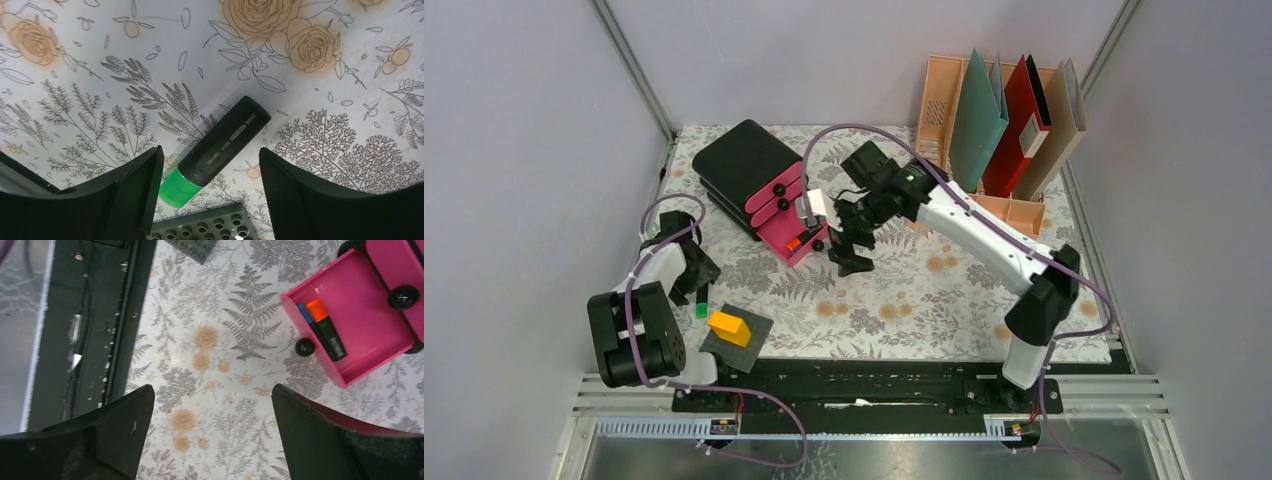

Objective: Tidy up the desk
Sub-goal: Pick up the stationery from the center of the board.

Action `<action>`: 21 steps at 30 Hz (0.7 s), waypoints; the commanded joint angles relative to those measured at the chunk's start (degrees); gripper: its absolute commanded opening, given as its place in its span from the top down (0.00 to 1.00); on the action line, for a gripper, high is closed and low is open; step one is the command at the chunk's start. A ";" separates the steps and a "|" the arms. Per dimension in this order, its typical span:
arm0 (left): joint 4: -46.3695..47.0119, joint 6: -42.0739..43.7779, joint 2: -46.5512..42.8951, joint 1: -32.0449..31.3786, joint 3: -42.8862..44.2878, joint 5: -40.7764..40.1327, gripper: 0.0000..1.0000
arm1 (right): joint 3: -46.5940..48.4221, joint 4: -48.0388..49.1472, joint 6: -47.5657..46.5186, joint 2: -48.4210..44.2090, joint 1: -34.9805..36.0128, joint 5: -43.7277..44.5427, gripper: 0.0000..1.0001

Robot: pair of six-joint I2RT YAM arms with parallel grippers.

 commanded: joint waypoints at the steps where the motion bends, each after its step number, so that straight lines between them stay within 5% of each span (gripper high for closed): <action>1: 1.86 1.60 2.41 0.27 0.43 4.33 0.27 | -6.54 4.69 2.18 -10.75 -1.91 -9.19 0.07; 9: 2.82 2.58 9.88 2.54 0.53 8.62 0.43 | -18.12 7.69 2.65 -22.55 -4.77 -16.23 0.08; 11: 2.84 3.07 11.57 2.58 0.78 9.11 0.51 | -20.09 8.17 2.80 -24.61 -5.23 -16.59 0.08; 16: 1.79 4.32 9.88 2.58 2.18 11.61 0.89 | -24.07 10.92 4.59 -28.76 -5.83 -16.99 0.08; 21: 1.86 4.48 2.97 2.51 5.56 17.47 0.99 | -27.70 13.24 5.77 -30.71 -6.30 -16.40 0.08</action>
